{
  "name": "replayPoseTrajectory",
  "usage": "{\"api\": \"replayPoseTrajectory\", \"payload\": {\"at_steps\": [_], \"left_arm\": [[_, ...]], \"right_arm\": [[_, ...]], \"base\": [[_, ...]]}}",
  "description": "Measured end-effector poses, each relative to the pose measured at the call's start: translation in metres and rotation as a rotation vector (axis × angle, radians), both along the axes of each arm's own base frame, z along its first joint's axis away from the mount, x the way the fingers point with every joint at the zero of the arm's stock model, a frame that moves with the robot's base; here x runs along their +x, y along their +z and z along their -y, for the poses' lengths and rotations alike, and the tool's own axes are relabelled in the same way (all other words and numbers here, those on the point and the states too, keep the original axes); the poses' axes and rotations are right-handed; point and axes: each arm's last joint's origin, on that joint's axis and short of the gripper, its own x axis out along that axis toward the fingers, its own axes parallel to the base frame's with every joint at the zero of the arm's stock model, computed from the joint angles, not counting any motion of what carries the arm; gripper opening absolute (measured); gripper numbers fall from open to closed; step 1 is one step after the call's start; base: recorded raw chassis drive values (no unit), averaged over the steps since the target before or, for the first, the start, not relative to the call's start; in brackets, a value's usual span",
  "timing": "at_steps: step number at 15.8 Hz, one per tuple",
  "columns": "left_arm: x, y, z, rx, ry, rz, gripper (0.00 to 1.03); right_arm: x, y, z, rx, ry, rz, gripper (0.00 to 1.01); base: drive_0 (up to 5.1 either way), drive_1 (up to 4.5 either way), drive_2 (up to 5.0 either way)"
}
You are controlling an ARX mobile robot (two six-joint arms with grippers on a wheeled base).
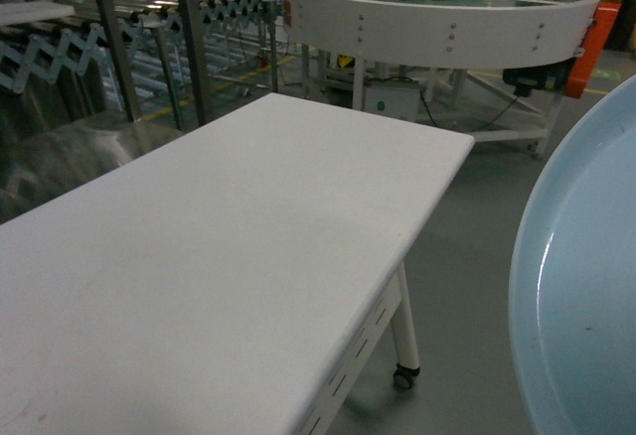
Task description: Place blue tray on left shelf second layer neatly
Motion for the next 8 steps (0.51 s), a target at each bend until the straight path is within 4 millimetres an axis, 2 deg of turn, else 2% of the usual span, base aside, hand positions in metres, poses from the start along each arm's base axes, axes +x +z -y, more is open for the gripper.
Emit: {"api": "replayPoseTrajectory", "payload": {"at_steps": [8], "left_arm": [[0.0000, 0.0000, 0.0000, 0.000, 0.000, 0.000, 0.98]], "right_arm": [[0.0000, 0.0000, 0.0000, -0.001, 0.000, 0.000, 0.02]], "base": [[-1.5, -1.51, -1.5]]}}
